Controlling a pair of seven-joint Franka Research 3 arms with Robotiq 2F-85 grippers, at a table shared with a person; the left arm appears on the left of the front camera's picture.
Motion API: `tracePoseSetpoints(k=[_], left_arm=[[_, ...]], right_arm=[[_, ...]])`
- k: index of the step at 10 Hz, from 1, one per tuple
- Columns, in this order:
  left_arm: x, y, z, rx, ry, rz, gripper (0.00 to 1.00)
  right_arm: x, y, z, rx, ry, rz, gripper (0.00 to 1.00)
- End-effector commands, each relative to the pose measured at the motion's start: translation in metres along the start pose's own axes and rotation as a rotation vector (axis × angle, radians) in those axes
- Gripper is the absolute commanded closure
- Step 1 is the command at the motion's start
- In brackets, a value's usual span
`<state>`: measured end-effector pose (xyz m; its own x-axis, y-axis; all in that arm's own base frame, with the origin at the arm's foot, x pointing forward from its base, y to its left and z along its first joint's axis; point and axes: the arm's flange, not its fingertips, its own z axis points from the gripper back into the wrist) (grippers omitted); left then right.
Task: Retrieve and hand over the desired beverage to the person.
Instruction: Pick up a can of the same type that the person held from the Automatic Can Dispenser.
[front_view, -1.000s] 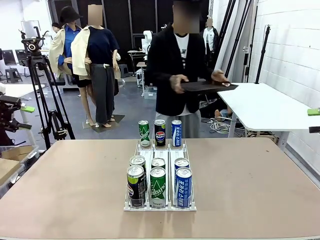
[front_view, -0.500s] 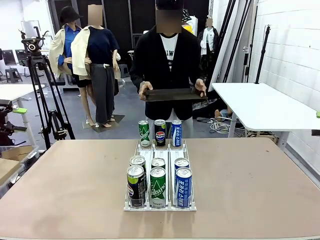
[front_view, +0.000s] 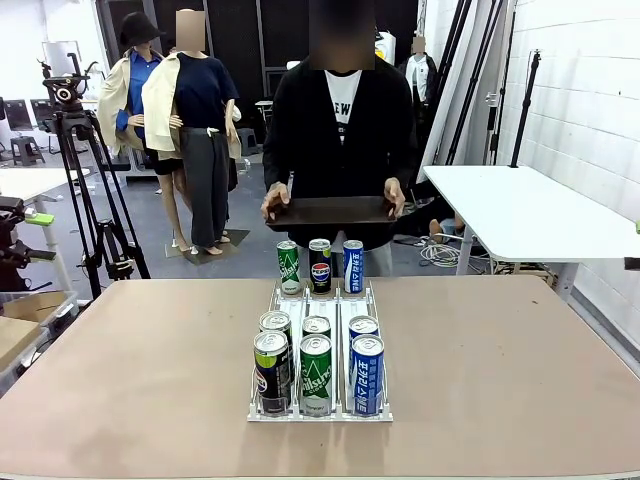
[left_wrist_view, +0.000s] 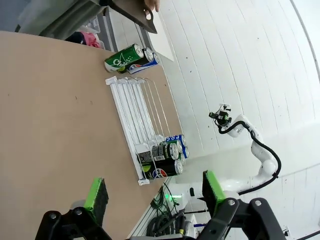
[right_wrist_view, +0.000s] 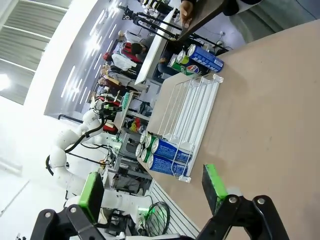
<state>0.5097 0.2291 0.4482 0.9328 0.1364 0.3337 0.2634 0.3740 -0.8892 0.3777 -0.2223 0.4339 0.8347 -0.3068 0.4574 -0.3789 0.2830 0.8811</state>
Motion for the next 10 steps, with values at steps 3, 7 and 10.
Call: tracePoseSetpoints(k=[3, 7, 10], left_arm=[[-0.0001, 0.0010, 0.0009, 0.009, -0.009, 0.015, 0.00], [-0.0001, 0.0010, 0.0009, 0.009, -0.009, 0.015, 0.00], [-0.0001, 0.0010, 0.0009, 0.009, -0.009, 0.015, 0.00]], right_arm=[[-0.0035, 0.0013, -0.0034, -0.014, -0.010, -0.003, 0.00], [-0.0035, 0.0013, -0.0034, -0.014, -0.010, -0.003, 0.00], [-0.0035, 0.0013, -0.0034, -0.014, -0.010, -0.003, 0.00]])
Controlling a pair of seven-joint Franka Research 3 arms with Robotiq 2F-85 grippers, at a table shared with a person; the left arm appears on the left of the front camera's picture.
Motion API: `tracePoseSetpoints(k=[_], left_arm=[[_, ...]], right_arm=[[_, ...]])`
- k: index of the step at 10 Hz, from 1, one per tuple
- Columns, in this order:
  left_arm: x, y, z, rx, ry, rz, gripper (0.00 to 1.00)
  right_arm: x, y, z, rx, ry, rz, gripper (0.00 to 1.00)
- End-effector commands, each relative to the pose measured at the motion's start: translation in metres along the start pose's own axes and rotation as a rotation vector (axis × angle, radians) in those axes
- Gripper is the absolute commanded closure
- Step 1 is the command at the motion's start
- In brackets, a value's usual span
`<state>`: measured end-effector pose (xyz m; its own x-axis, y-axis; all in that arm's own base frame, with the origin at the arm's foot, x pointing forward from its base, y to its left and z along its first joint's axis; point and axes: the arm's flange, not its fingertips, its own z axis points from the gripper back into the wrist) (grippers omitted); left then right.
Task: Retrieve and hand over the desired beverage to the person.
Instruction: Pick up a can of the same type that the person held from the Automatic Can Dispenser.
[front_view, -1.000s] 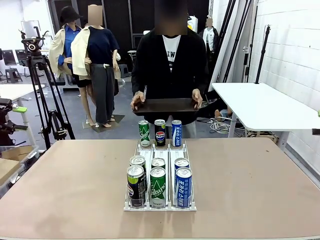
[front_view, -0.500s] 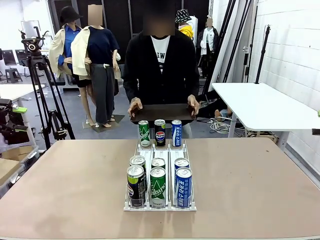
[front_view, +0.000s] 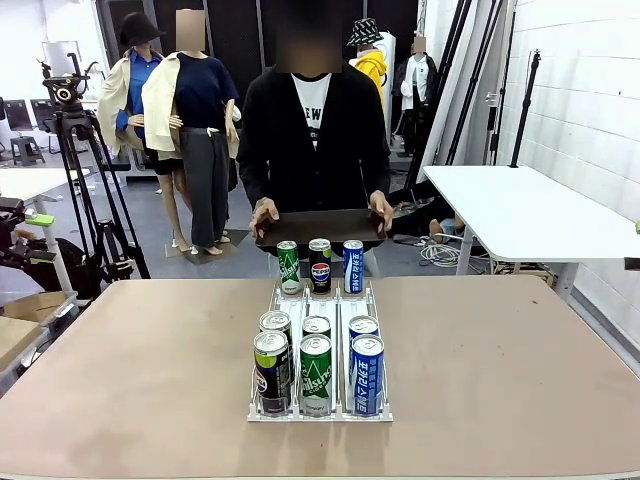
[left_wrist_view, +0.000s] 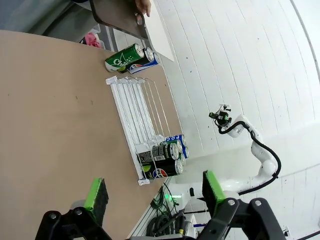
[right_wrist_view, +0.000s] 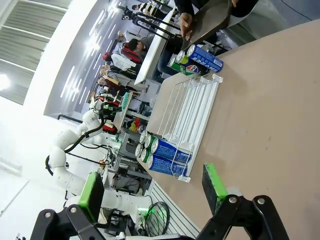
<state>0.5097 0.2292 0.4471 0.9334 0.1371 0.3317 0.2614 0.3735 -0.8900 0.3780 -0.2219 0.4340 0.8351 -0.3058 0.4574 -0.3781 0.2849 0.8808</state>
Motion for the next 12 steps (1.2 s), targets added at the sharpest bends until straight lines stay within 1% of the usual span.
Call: tracePoseSetpoints(k=[1, 12], left_arm=[[0.0002, 0.0000, 0.0011, 0.009, -0.009, 0.013, 0.00], [0.0002, 0.0000, 0.0011, 0.009, -0.009, 0.013, 0.00]], right_arm=[[-0.0037, 0.0013, -0.0029, -0.011, -0.011, -0.003, 0.00], [-0.0037, 0.0013, -0.0029, -0.011, -0.011, -0.003, 0.00]])
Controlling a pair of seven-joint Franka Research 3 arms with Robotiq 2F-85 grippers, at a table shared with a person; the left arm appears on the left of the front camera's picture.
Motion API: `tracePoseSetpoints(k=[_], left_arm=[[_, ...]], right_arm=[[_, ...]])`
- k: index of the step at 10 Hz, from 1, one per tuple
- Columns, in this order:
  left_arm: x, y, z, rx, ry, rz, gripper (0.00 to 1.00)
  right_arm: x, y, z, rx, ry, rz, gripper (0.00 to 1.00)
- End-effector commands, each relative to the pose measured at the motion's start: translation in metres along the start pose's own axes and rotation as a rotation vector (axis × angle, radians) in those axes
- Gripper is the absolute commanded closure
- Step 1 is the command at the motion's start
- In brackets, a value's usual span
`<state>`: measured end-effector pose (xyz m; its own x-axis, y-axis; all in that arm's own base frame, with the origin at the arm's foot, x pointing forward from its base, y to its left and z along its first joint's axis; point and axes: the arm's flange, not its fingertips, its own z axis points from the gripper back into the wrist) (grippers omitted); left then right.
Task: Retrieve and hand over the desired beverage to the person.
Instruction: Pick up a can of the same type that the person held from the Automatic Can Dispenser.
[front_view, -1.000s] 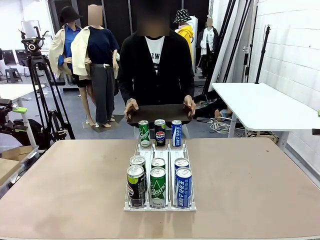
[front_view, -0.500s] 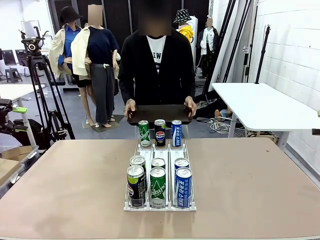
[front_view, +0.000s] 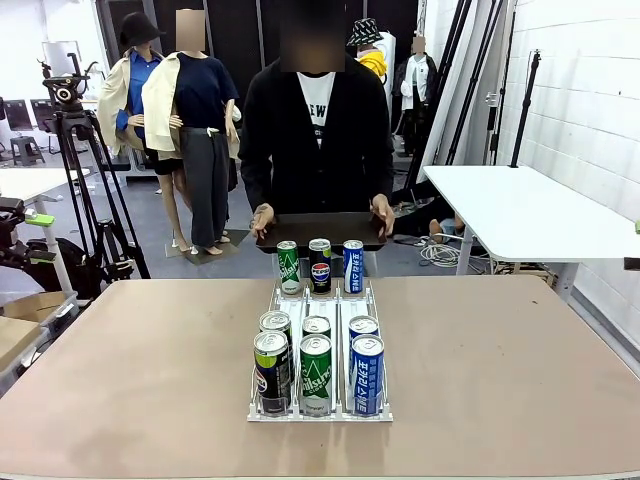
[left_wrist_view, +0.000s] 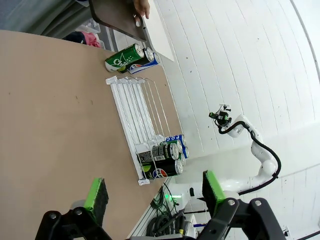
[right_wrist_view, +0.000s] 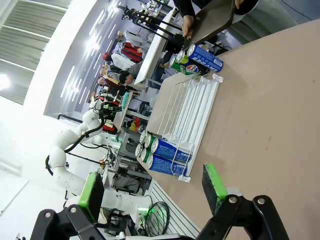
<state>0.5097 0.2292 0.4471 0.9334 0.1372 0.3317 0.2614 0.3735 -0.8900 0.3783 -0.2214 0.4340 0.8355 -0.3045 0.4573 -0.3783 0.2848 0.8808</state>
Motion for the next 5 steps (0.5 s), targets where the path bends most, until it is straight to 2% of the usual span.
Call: tracePoseSetpoints(k=[1, 5], left_arm=[[0.0002, 0.0000, 0.0011, 0.009, -0.009, 0.013, 0.00], [0.0002, 0.0000, 0.0011, 0.009, -0.009, 0.013, 0.00]], right_arm=[[-0.0038, 0.0012, -0.0023, -0.012, -0.012, -0.003, 0.00], [-0.0038, 0.0012, -0.0023, -0.012, -0.012, -0.003, 0.00]])
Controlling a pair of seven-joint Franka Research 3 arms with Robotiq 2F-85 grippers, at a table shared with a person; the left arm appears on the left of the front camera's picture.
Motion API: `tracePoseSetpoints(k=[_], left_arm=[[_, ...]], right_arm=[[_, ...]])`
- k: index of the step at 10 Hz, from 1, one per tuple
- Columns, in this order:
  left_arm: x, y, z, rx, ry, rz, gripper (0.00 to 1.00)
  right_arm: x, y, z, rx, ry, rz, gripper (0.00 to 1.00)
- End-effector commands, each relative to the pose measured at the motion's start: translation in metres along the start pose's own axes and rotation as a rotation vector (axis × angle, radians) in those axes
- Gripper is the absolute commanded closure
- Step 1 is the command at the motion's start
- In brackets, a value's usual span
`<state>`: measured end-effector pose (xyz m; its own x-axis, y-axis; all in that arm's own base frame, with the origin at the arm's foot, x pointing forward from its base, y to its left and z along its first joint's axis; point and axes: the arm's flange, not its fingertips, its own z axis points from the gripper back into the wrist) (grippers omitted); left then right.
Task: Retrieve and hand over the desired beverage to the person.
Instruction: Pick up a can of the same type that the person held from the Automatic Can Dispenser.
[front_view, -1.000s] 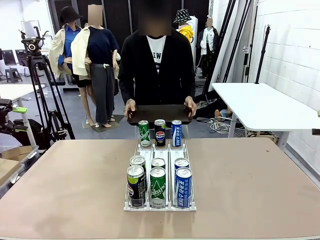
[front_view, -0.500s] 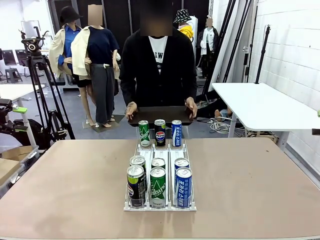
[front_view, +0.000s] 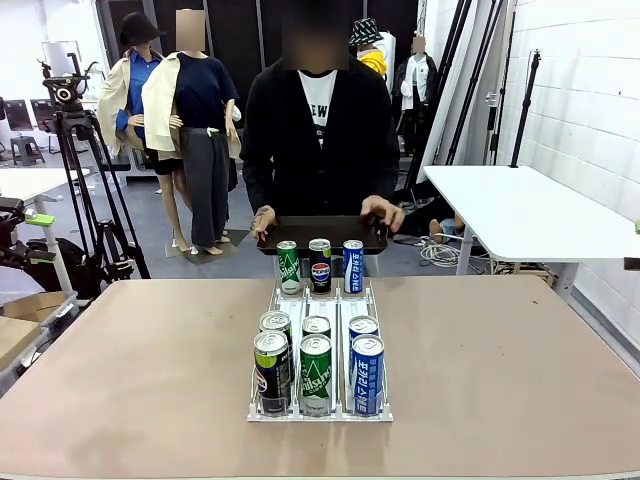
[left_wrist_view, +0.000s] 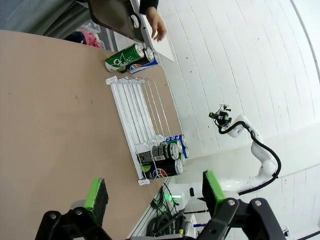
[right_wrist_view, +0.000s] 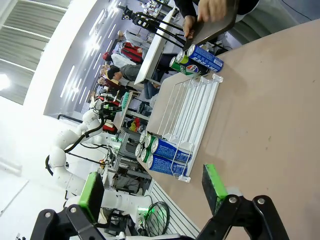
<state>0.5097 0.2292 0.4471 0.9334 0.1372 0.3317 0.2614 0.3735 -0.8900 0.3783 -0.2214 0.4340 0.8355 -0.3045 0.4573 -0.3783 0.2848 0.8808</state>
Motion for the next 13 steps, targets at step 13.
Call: tracePoseSetpoints(k=[13], left_arm=[[0.0002, 0.0000, 0.0011, 0.009, -0.009, 0.013, 0.00]], right_arm=[[-0.0038, 0.0012, -0.0023, -0.012, -0.012, -0.003, 0.00]])
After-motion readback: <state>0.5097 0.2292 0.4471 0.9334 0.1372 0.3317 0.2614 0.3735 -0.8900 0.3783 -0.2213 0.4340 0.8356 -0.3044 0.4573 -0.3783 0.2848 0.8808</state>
